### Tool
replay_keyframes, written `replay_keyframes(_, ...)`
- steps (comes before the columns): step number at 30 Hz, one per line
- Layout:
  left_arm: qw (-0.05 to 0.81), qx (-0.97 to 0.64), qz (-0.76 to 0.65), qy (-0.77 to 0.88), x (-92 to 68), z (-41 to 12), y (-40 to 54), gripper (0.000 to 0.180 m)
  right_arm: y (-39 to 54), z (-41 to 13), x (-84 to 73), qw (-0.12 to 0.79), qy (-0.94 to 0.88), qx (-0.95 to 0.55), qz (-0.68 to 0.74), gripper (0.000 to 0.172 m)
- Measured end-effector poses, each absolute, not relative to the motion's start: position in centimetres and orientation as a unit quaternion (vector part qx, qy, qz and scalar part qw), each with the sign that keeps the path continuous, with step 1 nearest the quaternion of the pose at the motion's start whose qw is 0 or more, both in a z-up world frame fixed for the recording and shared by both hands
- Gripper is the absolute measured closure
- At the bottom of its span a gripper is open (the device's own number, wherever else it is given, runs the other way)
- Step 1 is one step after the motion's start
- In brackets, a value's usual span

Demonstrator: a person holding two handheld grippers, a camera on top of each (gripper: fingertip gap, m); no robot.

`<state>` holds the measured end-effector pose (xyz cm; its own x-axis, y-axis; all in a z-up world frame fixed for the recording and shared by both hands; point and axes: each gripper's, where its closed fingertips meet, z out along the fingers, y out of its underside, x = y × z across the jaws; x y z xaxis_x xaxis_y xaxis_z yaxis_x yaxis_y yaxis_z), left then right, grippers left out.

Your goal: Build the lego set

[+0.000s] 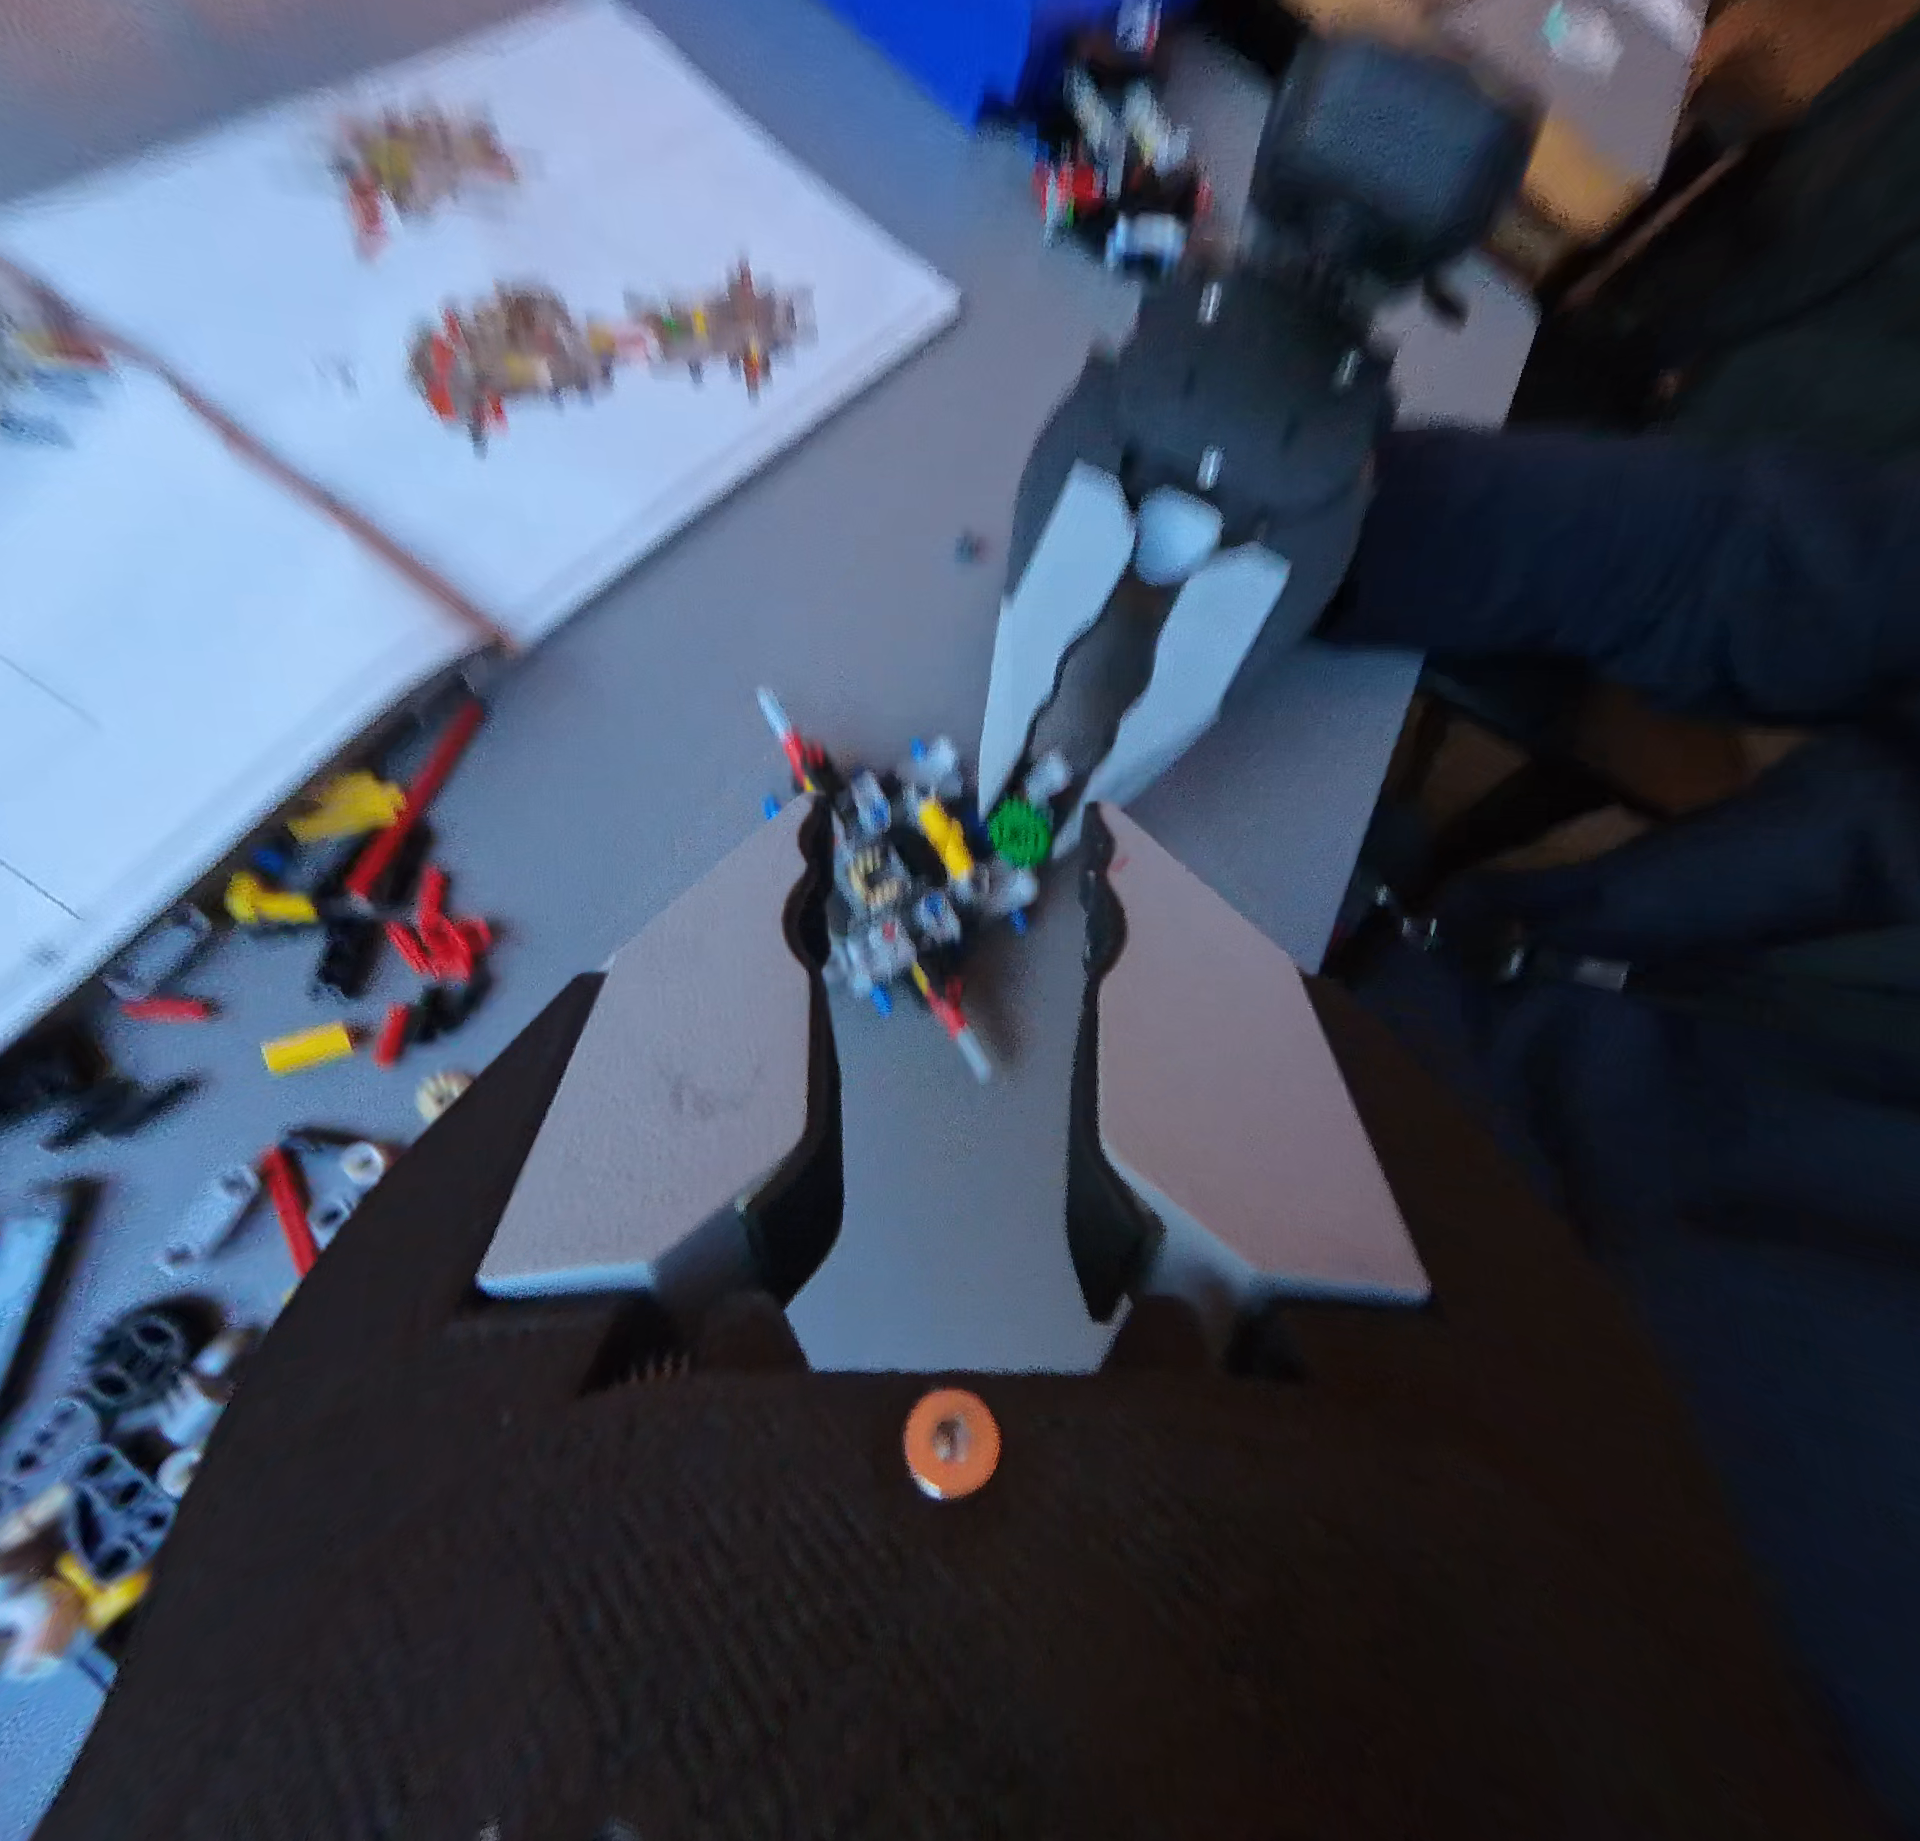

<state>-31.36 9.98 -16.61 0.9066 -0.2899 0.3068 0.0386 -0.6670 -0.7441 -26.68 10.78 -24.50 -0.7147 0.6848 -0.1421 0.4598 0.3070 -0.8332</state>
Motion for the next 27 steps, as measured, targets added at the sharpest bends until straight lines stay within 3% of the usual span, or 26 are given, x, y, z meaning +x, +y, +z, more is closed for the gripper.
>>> replay_keyframes(6, 0.357, -0.907, -0.168, 0.144, -30.1, -22.4, 6.9, 0.144, 11.4, -24.5, -26.6, 0.126, -0.802, -0.352, 0.466, 0.156)
replay_keyframes(18, 0.415, -0.876, -0.112, 0.218, -28.7, -23.8, 9.1, 0.168, 12.0, -24.5, -26.4, 0.138, -0.809, -0.344, 0.456, 0.155)
replay_keyframes(27, 0.406, -0.874, -0.220, 0.153, -29.0, -23.9, 8.6, 0.156, 12.0, -24.5, -26.4, 0.136, -0.809, -0.344, 0.457, 0.155)
